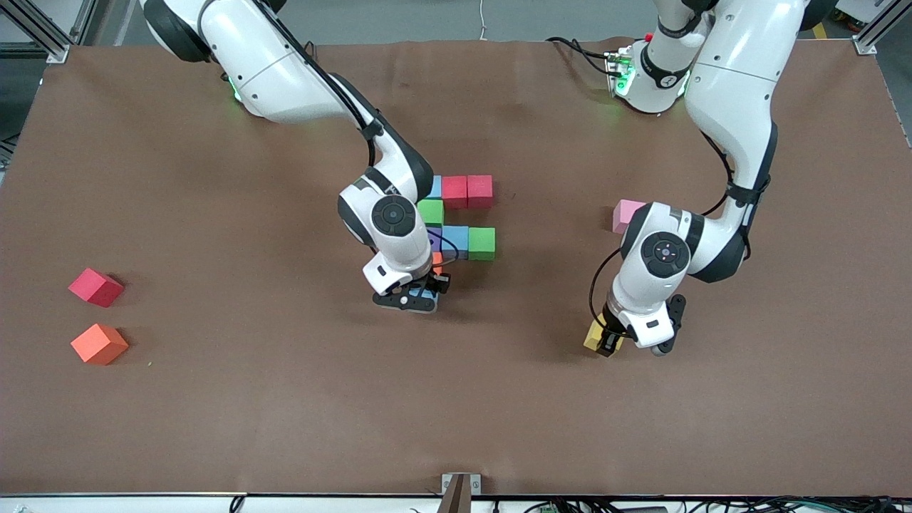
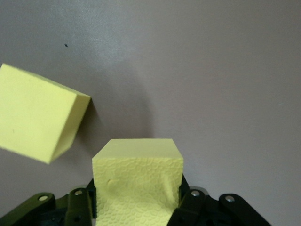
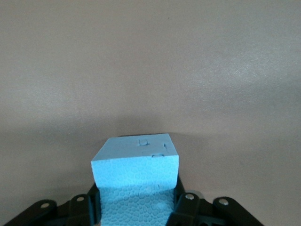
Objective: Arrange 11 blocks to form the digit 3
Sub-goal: 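Place the light blue cube at center with the right gripper while the left carries yellow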
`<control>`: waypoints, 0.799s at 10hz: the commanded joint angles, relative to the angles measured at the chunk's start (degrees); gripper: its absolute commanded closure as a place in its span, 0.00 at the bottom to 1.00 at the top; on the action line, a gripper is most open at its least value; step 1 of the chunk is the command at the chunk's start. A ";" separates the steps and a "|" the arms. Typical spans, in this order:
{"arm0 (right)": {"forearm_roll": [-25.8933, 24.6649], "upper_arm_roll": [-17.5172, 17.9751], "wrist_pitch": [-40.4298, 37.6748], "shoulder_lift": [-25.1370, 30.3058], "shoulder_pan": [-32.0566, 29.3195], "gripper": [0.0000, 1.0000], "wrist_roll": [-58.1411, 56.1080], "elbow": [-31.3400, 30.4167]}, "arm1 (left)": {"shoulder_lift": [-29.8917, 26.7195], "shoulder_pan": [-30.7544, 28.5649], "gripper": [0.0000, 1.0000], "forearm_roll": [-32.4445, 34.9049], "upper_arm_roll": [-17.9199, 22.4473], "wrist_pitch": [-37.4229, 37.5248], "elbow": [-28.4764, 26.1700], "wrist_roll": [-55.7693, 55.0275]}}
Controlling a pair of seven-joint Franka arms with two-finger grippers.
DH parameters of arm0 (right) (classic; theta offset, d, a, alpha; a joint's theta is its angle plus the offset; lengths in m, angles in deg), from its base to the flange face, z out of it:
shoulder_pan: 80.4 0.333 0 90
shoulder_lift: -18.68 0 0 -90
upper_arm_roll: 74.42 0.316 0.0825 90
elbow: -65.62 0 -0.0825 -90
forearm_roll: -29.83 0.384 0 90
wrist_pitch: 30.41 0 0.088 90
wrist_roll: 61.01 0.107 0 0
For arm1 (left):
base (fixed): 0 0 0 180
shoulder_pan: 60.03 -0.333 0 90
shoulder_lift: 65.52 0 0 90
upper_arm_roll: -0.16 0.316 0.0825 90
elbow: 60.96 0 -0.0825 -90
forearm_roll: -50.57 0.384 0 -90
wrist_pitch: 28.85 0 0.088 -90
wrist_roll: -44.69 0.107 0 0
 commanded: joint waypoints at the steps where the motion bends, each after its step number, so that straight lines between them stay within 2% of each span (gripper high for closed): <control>1: -1.58 0.19 -0.33 -0.66 0.19 0.01 1.69 0.93 | 1.46 1.72 0.80 -1.27 -0.15 6.08 6.80 -7.50; 4: -1.49 0.19 -0.33 -0.57 0.11 0.01 1.69 1.01 | 1.99 5.94 0.80 -10.84 -0.07 6.36 10.15 -12.00; 6: -0.53 0.28 -1.20 1.00 -1.64 0.01 1.17 1.28 | 4.62 9.18 0.80 -13.15 -0.07 6.28 13.75 -18.05; 8: 0.43 1.77 -7.33 5.29 -5.50 0.01 0.64 1.28 | 6.65 11.65 0.80 -13.24 -0.24 5.58 15.78 -22.89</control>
